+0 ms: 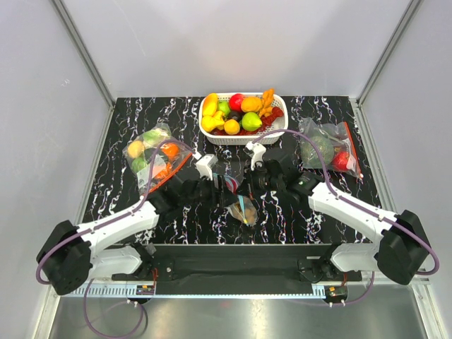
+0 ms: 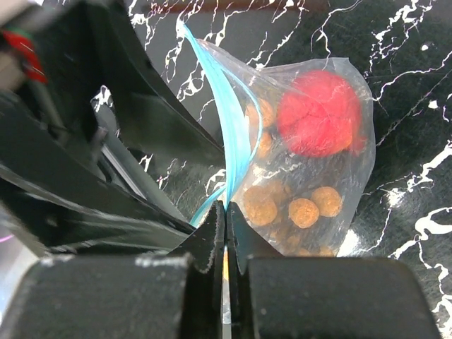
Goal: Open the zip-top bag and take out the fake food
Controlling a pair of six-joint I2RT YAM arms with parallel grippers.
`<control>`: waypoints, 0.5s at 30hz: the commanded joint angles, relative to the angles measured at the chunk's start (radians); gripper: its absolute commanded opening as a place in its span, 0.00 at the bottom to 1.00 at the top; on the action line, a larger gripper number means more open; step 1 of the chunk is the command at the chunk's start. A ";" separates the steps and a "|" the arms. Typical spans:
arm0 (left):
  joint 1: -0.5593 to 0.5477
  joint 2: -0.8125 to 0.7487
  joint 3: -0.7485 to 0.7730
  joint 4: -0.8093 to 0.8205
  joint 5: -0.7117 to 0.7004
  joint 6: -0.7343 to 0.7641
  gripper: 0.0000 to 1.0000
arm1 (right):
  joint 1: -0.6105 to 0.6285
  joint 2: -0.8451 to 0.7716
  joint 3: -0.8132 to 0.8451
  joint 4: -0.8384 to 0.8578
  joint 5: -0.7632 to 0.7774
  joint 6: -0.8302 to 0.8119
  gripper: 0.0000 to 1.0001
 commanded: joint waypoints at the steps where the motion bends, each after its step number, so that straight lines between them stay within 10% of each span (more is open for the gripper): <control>1: -0.025 0.042 0.057 0.022 -0.006 0.013 0.68 | 0.013 -0.001 0.010 0.058 0.025 0.002 0.00; 5: -0.053 0.087 0.101 -0.068 -0.046 0.036 0.58 | 0.012 -0.008 0.011 0.049 0.051 -0.001 0.00; 10: -0.059 0.038 0.103 -0.158 -0.161 0.025 0.13 | 0.013 -0.018 0.016 0.009 0.120 -0.005 0.00; 15: -0.059 -0.043 0.126 -0.272 -0.320 0.022 0.06 | 0.013 -0.023 0.031 -0.053 0.197 -0.004 0.00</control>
